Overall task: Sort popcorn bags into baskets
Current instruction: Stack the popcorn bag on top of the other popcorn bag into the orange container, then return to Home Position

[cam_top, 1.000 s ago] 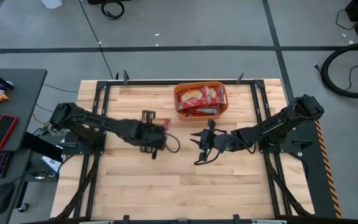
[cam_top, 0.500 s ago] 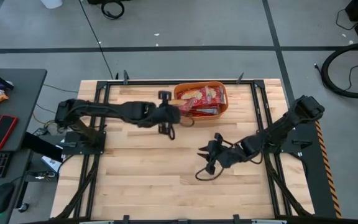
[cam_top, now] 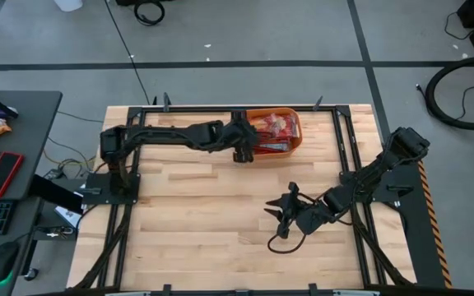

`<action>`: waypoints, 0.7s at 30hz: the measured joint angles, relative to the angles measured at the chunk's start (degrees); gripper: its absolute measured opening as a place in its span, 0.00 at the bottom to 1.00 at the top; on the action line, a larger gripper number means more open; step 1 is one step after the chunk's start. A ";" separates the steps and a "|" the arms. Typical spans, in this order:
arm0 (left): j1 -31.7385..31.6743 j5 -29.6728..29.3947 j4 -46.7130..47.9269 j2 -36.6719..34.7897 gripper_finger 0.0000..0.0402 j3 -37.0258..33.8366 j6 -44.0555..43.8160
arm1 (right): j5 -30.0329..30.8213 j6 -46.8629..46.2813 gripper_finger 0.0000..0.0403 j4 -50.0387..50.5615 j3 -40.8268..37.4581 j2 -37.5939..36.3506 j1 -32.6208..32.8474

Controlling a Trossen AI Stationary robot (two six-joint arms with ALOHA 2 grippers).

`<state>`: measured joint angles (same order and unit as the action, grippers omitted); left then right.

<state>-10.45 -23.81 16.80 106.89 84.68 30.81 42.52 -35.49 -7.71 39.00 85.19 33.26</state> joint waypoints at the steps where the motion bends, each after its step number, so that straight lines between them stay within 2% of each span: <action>1: -0.51 -0.01 -0.71 0.95 0.01 -0.01 0.00 | -0.02 -0.02 0.27 -0.13 0.00 0.00 0.02; 5: -1.67 -2.96 -2.21 3.66 0.04 -0.02 -0.56 | 0.03 -0.02 0.27 -0.12 -0.01 0.00 0.00; 9: -1.38 -5.51 -2.06 4.11 0.17 -0.02 -1.87 | 0.07 0.16 0.27 -0.11 0.00 0.00 -0.01; 12: -0.05 -4.46 0.58 2.91 0.27 -0.04 -0.17 | 1.00 0.55 0.27 0.00 -0.02 0.00 -0.09; 15: 2.02 -2.33 4.42 -0.01 0.33 -0.02 0.19 | 2.39 1.50 0.27 0.07 -0.01 0.00 -0.11; 18: 4.05 0.41 10.04 -3.53 0.35 0.07 -0.39 | 3.86 4.37 0.27 -0.10 -0.02 0.00 -0.11; 21: 5.69 0.83 16.71 -7.50 0.34 0.07 -2.13 | 9.17 8.96 0.27 -1.21 -0.02 0.02 -0.11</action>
<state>-4.76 -22.98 33.51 99.39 84.75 28.67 51.69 -26.53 -8.91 38.98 85.21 33.15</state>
